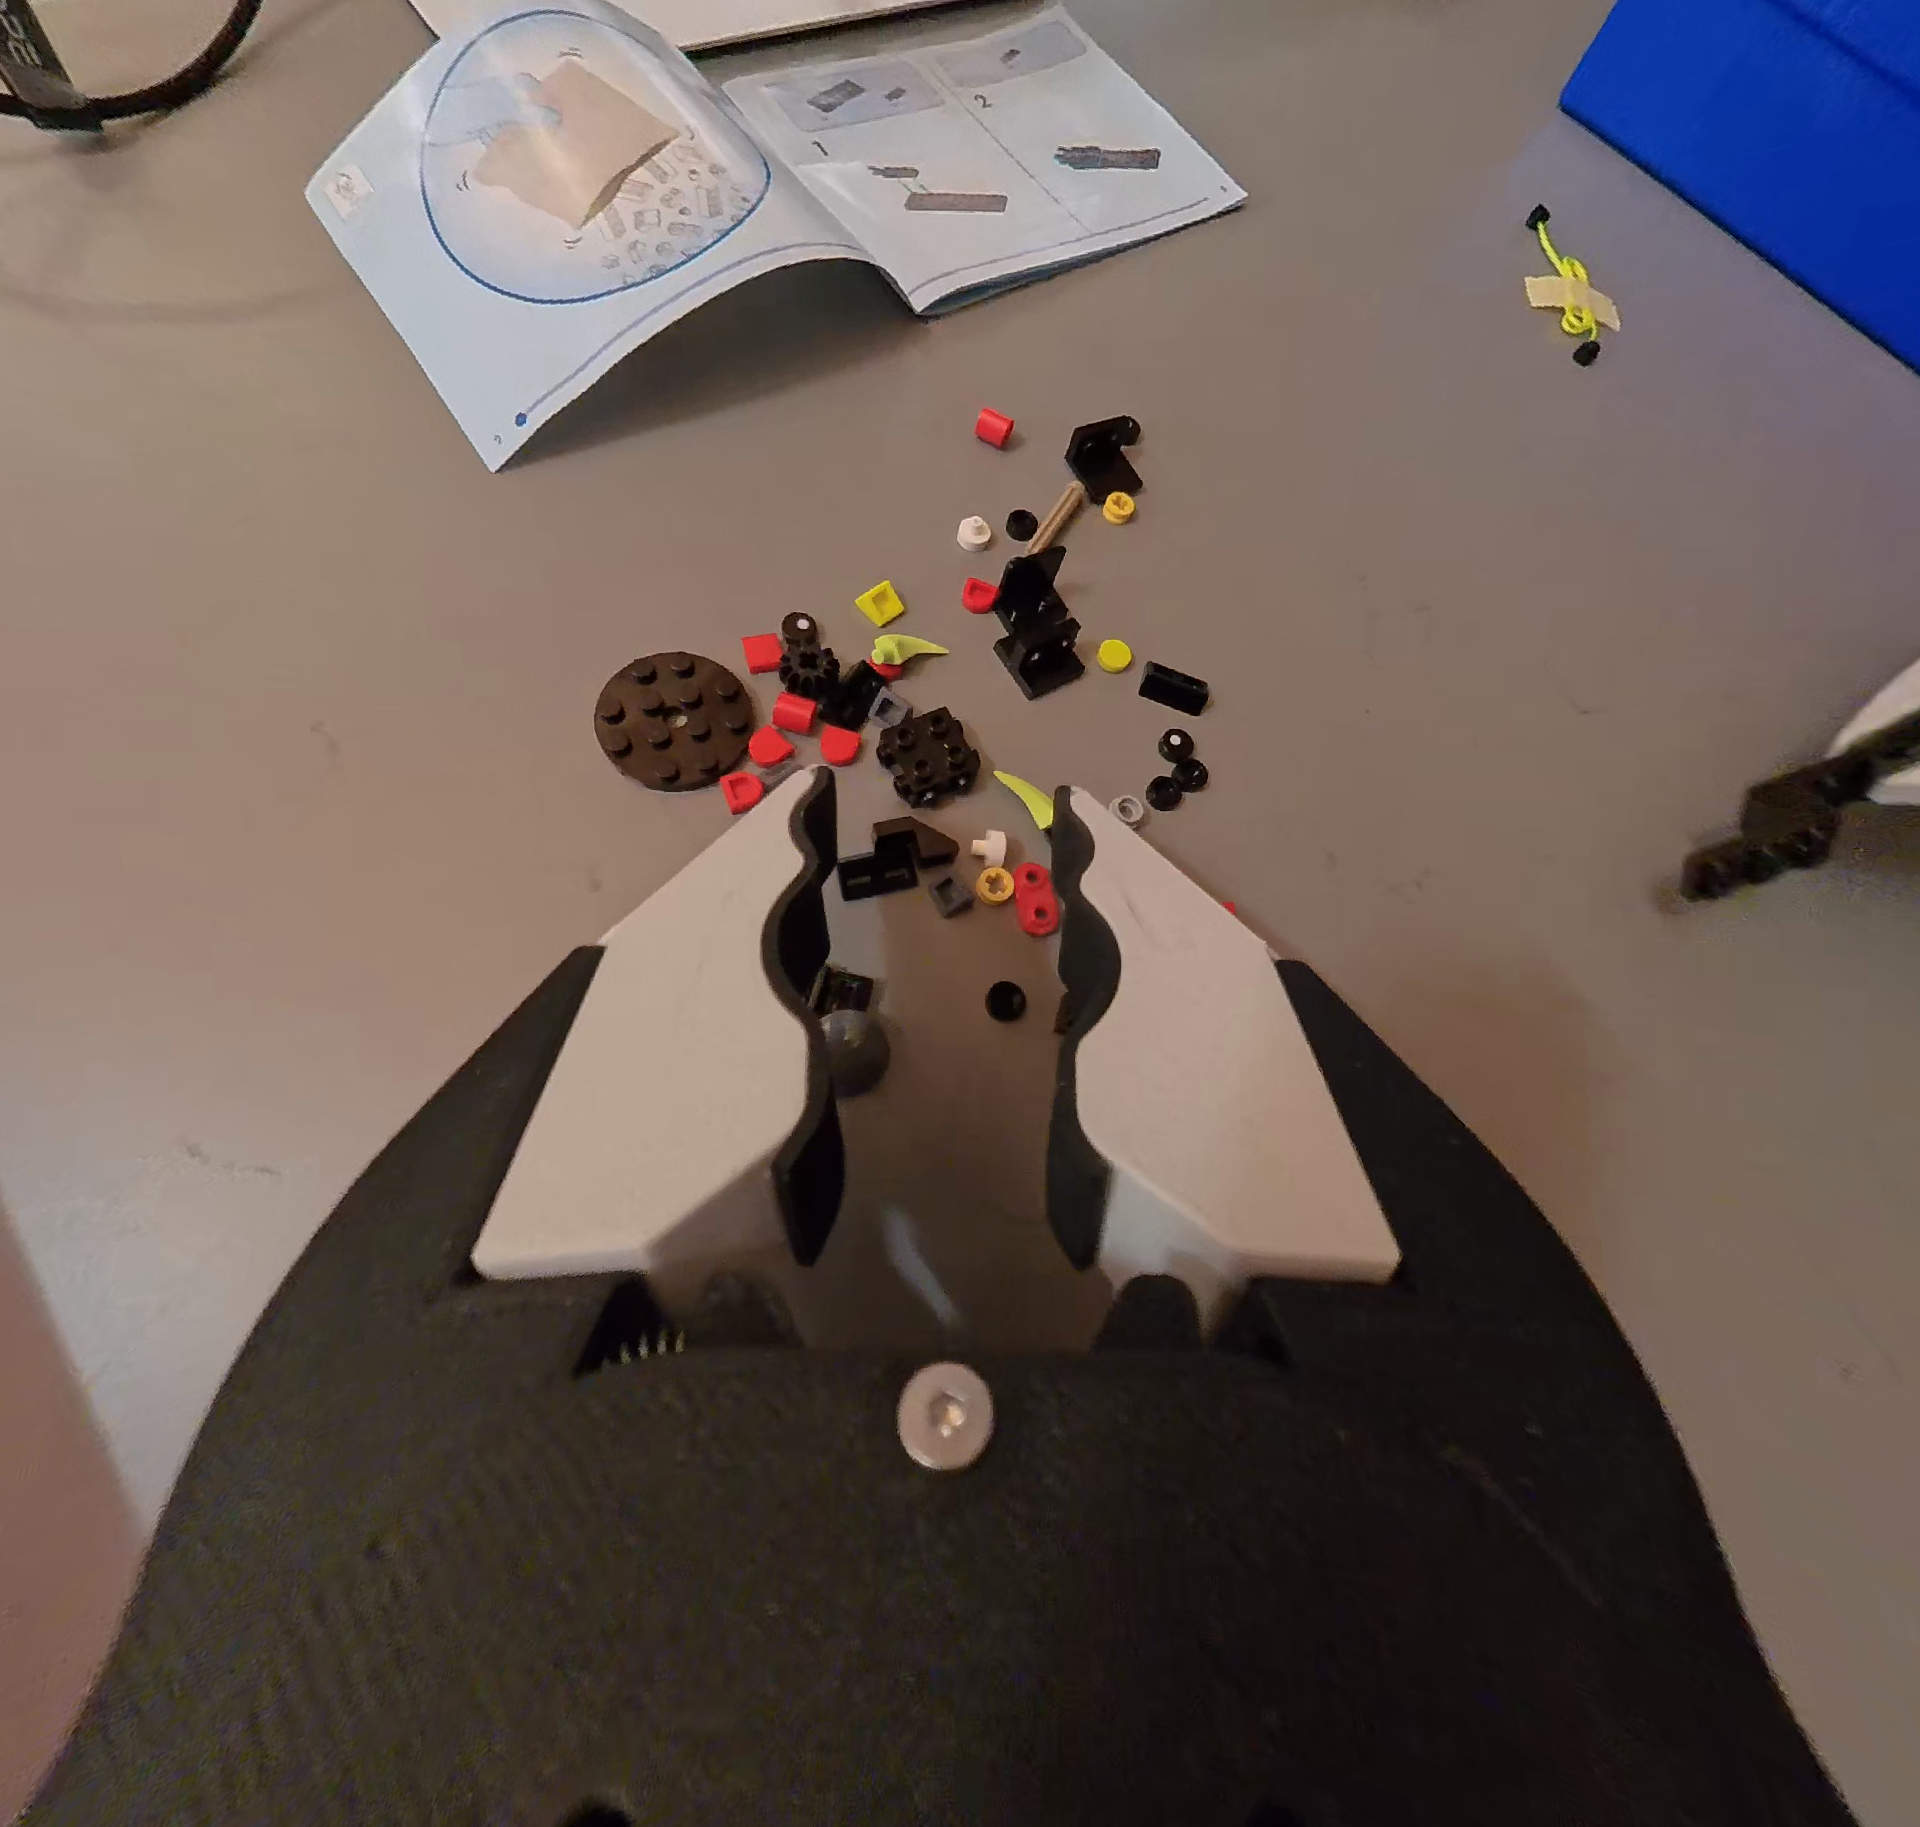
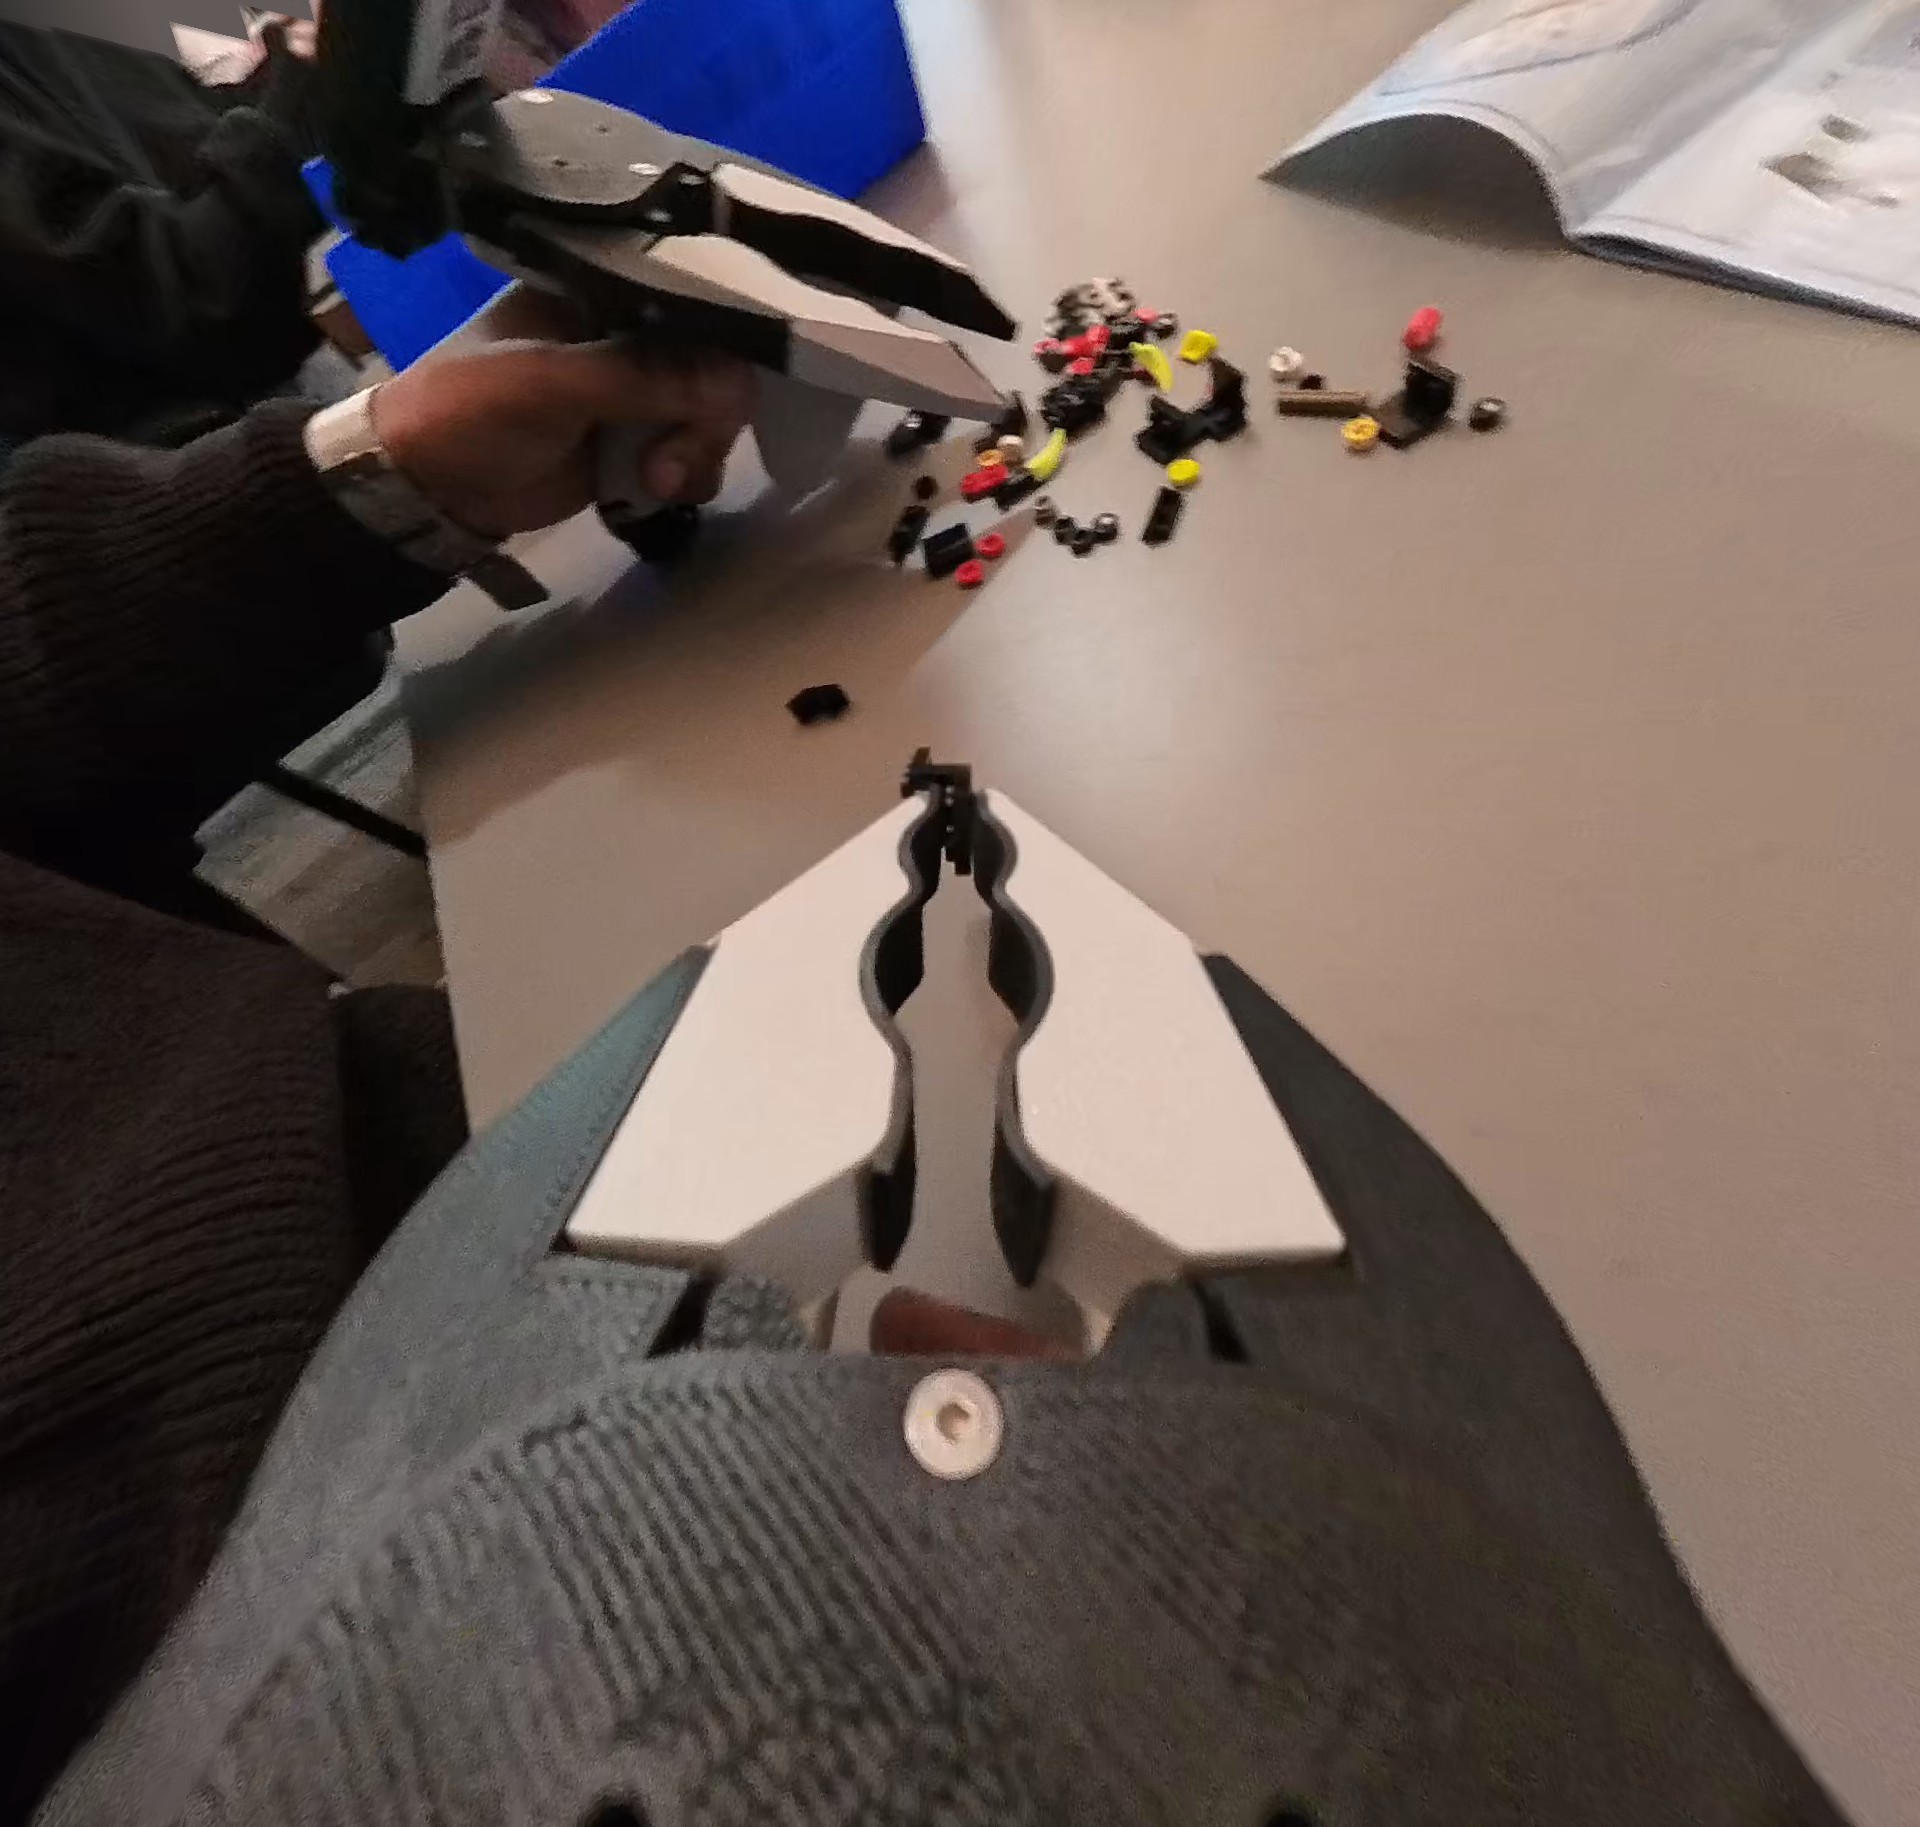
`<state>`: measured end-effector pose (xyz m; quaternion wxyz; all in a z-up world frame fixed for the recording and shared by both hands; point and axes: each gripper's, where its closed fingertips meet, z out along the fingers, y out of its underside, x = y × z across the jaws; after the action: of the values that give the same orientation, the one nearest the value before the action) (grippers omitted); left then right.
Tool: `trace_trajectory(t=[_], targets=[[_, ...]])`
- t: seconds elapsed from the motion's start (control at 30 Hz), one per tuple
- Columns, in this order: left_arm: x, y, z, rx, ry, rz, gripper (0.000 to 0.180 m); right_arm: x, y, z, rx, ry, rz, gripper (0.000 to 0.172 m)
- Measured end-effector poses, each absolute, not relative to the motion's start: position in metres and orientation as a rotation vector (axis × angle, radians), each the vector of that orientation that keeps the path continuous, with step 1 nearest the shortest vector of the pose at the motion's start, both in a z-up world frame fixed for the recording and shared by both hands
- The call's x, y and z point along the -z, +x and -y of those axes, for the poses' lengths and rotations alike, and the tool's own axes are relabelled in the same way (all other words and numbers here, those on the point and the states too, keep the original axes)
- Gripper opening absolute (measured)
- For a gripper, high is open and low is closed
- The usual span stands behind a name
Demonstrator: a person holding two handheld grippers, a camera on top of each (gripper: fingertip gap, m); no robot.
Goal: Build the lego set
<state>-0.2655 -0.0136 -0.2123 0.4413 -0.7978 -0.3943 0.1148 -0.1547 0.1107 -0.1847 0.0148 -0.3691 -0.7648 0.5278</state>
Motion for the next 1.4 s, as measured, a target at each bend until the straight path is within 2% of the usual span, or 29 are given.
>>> trace_trajectory(t=[0.27,0.57,0.97,1.4], targets=[[0.212,-0.266,0.014,-0.284,-1.974,0.982,0.039,0.194,-0.175,-0.13,-1.587,-1.405,2.238,0.003],[0.204,-0.267,0.014,-0.3,-1.935,0.962,0.039,0.199,-0.175,-0.128,-1.543,-1.407,2.25,0.003],[0.195,-0.235,-0.021,-0.266,-2.018,0.657,0.041,0.204,-0.172,-0.126,-1.536,-1.436,2.273,0.003],[0.194,-0.252,-0.005,-0.264,-1.945,0.799,0.038,0.2,-0.175,-0.133,-1.557,-1.451,2.254,0.006]])
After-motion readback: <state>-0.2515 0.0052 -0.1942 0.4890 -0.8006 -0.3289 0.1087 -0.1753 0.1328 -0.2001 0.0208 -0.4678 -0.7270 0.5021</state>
